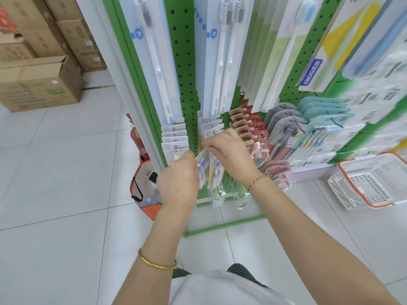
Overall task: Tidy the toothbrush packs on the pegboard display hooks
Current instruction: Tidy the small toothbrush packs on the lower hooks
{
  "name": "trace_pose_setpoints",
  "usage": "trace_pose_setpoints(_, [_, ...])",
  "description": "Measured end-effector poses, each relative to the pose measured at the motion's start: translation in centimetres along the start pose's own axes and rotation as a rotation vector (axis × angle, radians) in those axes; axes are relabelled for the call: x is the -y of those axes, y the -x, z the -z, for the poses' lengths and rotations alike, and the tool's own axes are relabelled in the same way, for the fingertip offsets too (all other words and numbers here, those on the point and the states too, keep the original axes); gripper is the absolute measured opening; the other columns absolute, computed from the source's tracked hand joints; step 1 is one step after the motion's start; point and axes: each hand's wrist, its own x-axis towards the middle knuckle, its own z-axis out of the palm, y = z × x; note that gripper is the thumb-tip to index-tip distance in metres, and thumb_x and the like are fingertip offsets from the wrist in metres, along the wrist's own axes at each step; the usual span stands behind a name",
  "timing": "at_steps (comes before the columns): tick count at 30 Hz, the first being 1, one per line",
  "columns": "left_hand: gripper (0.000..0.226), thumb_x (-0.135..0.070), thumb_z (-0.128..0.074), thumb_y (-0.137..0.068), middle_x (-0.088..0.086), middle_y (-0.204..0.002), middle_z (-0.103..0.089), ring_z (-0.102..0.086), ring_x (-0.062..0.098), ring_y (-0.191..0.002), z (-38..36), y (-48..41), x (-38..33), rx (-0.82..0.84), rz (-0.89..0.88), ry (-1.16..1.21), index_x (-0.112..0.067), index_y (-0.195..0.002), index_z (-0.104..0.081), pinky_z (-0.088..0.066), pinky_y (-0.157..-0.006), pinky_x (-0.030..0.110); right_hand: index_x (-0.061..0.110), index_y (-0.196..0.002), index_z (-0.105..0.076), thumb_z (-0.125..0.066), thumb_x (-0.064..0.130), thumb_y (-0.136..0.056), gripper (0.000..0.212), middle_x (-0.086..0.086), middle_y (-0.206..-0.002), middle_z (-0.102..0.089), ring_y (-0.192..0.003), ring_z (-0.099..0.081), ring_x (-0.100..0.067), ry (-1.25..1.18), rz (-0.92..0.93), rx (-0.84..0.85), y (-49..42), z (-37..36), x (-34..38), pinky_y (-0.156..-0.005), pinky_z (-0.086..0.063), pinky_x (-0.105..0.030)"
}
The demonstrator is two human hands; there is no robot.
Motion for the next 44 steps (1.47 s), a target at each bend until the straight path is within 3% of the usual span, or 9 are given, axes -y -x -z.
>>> trace_pose_setpoints(6, [0.008,-0.015,-0.040,-0.098,-0.001,-0.065,-0.043,-0.049,0.030,-0.066,1.2,0.0,0.4,-0.106,-0.005,0.041,-0.017,-0.098,-0.048,-0.031,-0.053,0.029,0.019,-0.102,-0.067,-0.061,0.009,-0.089,0.017,0.010,-0.088,-0.060,-0.084,-0.053,-0.002,-0.314,-0.538,-0.102,3.8,1.9,2.3,-0.073,-0.039,-0.005])
trace_pose_setpoints(14, [0.017,-0.027,-0.042,-0.100,0.005,-0.071,-0.062,-0.055,0.027,-0.075,2.3,0.6,-1.1,-0.052,-0.084,0.492,-0.018,-0.088,-0.051,-0.046,-0.066,0.038,0.014,-0.113,-0.068,-0.059,0.012,-0.091,0.023,0.006,-0.107,-0.067,-0.092,-0.059,-0.006,-0.469,-0.668,0.063,8.1,2.5,2.0,-0.085,-0.044,-0.015])
trace_pose_setpoints(19, [0.016,-0.024,-0.046,-0.098,0.006,-0.065,-0.058,-0.049,0.019,-0.059,1.1,0.1,-2.7,0.035,-0.055,0.789,-0.016,-0.085,-0.053,-0.046,-0.061,0.038,-0.004,-0.086,-0.066,-0.056,0.011,-0.092,0.018,-0.024,-0.085,-0.062,-0.078,-0.055,-0.033,-0.451,-0.701,0.030,8.8,4.2,1.2,-0.075,-0.047,-0.041])
trace_pose_setpoints(29, [0.029,-0.041,-0.040,-0.099,-0.006,-0.074,-0.051,-0.052,0.009,-0.066,-0.8,1.3,-6.5,0.058,-0.060,0.877,-0.017,-0.114,-0.044,-0.043,-0.065,0.029,0.011,-0.082,-0.071,-0.059,0.007,-0.091,0.015,-0.003,-0.080,-0.068,-0.075,-0.058,-0.013,-0.621,-0.828,-0.234,9.6,6.2,1.9,-0.072,-0.048,-0.030])
trace_pose_setpoints(33, [0.025,-0.039,-0.038,-0.100,-0.009,-0.075,-0.047,-0.045,0.009,-0.065,-2.0,2.1,-6.9,0.086,-0.184,0.851,-0.017,-0.097,-0.047,-0.034,-0.060,0.029,-0.004,-0.077,-0.062,-0.059,0.014,-0.090,0.023,-0.020,-0.069,-0.055,-0.067,-0.045,-0.019,-0.633,-0.819,-0.295,9.7,6.1,1.6,-0.068,-0.041,-0.035])
trace_pose_setpoints(36, [0.021,-0.036,-0.045,-0.098,-0.007,-0.073,-0.043,-0.041,0.012,-0.063,-2.9,2.1,-6.7,0.102,-0.241,0.831,-0.017,-0.092,-0.048,-0.032,-0.058,0.030,-0.004,-0.081,-0.065,-0.059,0.017,-0.089,0.023,-0.030,-0.081,-0.060,-0.069,-0.050,-0.021,-0.625,-0.828,-0.332,9.8,6.1,1.6,-0.068,-0.048,-0.045])
trace_pose_setpoints(38, [0.016,-0.032,-0.052,-0.095,-0.006,-0.081,-0.051,-0.047,0.012,-0.069,-3.2,2.1,-6.5,0.142,-0.272,0.809,-0.017,-0.101,-0.051,-0.036,-0.061,0.029,-0.003,-0.078,-0.065,-0.059,0.012,-0.090,0.021,-0.026,-0.074,-0.061,-0.067,-0.049,-0.022,-0.623,-0.842,-0.361,10.0,6.1,1.5,-0.065,-0.046,-0.043])
trace_pose_setpoints(41, [0.026,-0.028,-0.061,-0.091,-0.004,-0.094,-0.058,-0.051,0.006,-0.071,-3.4,2.6,-6.4,0.233,-0.318,0.792,-0.022,-0.115,-0.053,-0.038,-0.064,0.024,0.008,-0.067,-0.064,-0.058,0.007,-0.091,0.025,0.005,-0.058,-0.055,-0.059,-0.045,-0.007,-0.629,-0.899,-0.428,10.0,6.5,1.5,-0.060,-0.040,-0.024])
trace_pose_setpoints(44, [0.033,-0.026,-0.065,-0.088,-0.010,-0.082,-0.053,-0.047,-0.002,-0.060,-3.2,3.4,-6.4,0.310,-0.351,0.799,-0.029,-0.118,-0.051,-0.034,-0.056,0.014,0.015,-0.067,-0.065,-0.059,0.005,-0.090,0.025,0.017,-0.053,-0.056,-0.056,-0.048,0.005,-0.619,-0.931,-0.518,9.8,7.0,1.4,-0.060,-0.042,-0.014])
